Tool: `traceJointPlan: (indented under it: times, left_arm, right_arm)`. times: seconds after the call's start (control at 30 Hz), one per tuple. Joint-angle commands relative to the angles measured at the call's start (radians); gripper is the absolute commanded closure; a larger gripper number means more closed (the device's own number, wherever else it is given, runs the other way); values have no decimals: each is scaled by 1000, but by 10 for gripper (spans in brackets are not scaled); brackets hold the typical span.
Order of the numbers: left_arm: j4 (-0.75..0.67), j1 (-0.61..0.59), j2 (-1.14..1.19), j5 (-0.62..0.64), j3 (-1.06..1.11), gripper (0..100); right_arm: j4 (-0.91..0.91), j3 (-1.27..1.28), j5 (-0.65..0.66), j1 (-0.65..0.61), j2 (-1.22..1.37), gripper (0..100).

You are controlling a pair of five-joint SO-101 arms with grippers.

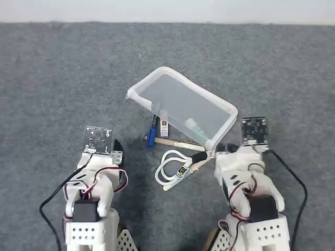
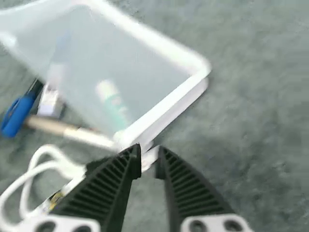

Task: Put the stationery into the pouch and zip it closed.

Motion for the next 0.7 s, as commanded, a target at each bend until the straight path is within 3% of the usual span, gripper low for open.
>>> traceJointPlan:
  times: [0.0, 0.17, 0.4, 0.67]
  left_arm:
    - [-25, -6, -21, 71, -19, 808]
    - [-25, -6, -21, 81, -15, 768]
    - [-25, -6, -21, 78, -15, 768]
    - [-23, -6, -21, 80, -15, 768]
  right_arm:
    - [88, -106, -74, -91, -5, 864]
    - [110, -164, -84, -128, 56, 863]
    - [99, -279, -204, -245, 363, 861]
    - [-45, -351, -290, -259, 668, 860]
